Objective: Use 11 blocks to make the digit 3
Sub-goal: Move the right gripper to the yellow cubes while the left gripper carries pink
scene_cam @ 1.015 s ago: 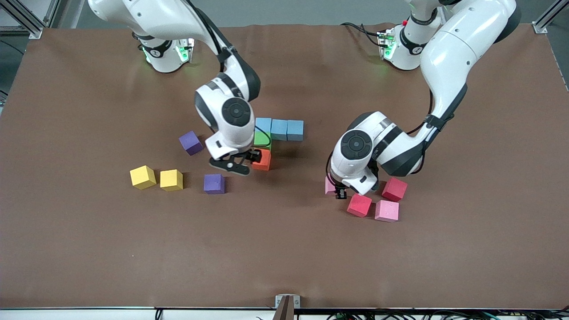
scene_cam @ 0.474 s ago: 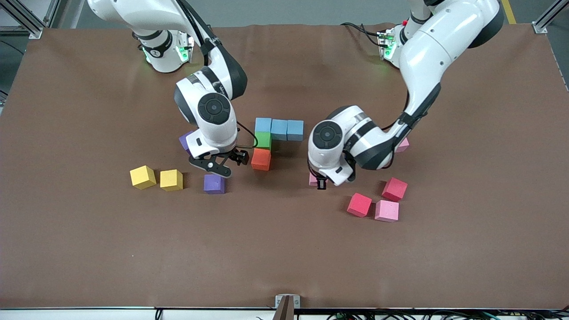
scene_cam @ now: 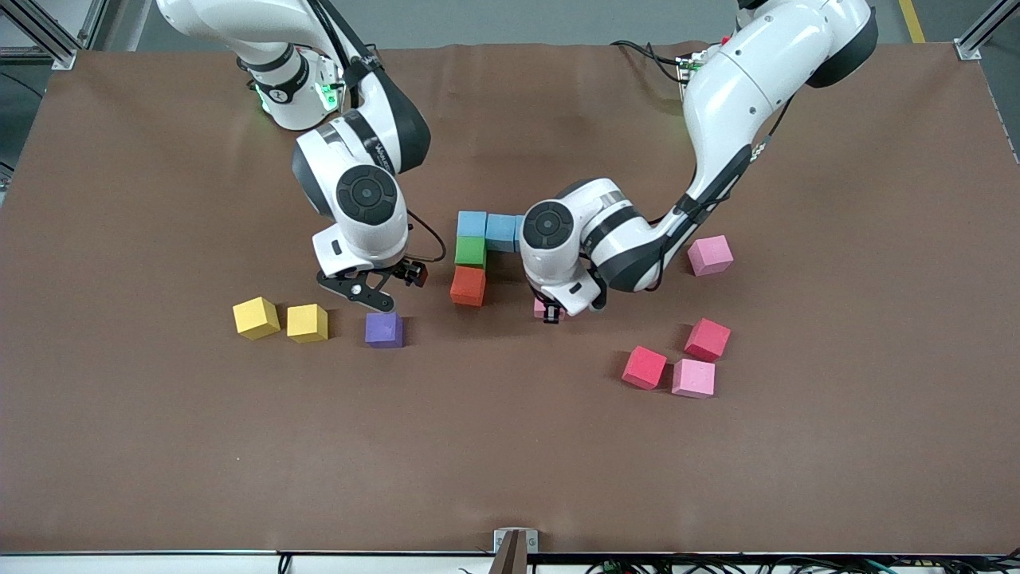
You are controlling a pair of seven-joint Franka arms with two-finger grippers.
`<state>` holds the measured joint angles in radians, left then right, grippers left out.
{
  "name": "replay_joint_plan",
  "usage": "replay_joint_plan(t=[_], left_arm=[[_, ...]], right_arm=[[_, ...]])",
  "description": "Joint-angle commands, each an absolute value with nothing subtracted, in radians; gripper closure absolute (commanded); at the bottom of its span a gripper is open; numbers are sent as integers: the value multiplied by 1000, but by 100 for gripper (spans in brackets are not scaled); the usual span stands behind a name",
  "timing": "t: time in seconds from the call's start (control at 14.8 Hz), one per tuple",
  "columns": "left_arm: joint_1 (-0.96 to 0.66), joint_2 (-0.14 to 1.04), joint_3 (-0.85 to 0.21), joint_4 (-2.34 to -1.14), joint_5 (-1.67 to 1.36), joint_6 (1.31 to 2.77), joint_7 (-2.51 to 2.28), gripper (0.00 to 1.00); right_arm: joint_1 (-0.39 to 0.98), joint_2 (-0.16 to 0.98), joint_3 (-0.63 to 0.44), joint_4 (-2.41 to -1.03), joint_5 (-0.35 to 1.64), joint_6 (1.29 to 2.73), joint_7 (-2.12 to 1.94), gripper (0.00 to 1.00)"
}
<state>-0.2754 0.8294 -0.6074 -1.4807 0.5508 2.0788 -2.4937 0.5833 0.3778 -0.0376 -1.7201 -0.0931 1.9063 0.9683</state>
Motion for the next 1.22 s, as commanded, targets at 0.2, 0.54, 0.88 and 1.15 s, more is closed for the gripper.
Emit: replay_joint_plan(t=[0.2, 0.54, 0.88, 1.15], left_arm=[[-345, 905, -595, -1385, 534, 2103, -2499, 59], [-386, 965, -571, -1359, 534, 2173, -2511, 59], [-483, 980, -479, -1310, 486, 2270, -2617, 59], [-546, 979, -428, -1315, 411, 2272, -2625, 59]], right_arm=[[480, 304, -26, -1718, -14, 1879, 922, 0], [382, 282, -28, -1709, -40, 1879, 858, 0], [298, 304, -28, -1680, -86, 1894, 792, 0], [285, 345, -28, -1678, -86, 1931, 805, 0]])
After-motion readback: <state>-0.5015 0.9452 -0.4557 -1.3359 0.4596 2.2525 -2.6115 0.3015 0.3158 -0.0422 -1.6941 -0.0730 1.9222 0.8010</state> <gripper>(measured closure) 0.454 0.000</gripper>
